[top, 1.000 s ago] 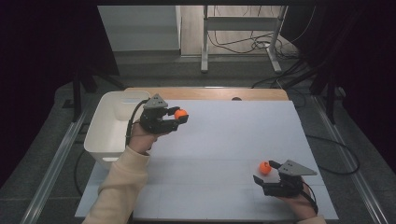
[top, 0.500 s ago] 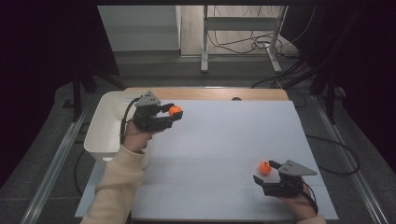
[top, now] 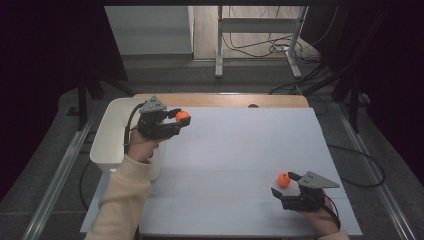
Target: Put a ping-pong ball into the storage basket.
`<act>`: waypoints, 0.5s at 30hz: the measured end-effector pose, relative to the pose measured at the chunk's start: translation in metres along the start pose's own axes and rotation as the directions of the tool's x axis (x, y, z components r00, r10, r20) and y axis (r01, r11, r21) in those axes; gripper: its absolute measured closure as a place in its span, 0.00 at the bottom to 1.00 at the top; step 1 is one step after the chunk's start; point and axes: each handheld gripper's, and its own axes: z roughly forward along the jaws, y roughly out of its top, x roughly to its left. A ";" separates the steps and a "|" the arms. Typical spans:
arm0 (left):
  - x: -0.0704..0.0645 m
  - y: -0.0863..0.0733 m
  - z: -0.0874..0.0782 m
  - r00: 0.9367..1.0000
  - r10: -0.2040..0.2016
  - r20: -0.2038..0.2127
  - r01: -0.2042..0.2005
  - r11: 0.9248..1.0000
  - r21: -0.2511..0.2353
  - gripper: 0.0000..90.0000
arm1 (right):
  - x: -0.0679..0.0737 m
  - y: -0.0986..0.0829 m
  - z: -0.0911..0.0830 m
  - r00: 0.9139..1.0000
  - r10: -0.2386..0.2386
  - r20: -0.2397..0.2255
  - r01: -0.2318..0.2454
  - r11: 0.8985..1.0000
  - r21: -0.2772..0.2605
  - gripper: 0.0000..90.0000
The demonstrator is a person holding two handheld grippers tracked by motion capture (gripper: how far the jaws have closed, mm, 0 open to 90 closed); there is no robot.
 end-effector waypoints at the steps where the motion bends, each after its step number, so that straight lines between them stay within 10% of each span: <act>1: 0.001 0.000 -0.001 1.000 -0.001 -0.004 0.001 1.000 -0.003 0.56 | 0.000 0.000 0.000 1.000 -0.001 0.000 0.001 1.000 0.001 0.17; 15: 0.011 -0.001 -0.011 0.999 -0.019 -0.041 0.018 1.000 -0.021 0.56 | 0.000 0.000 0.000 1.000 -0.003 0.002 0.003 1.000 0.003 0.17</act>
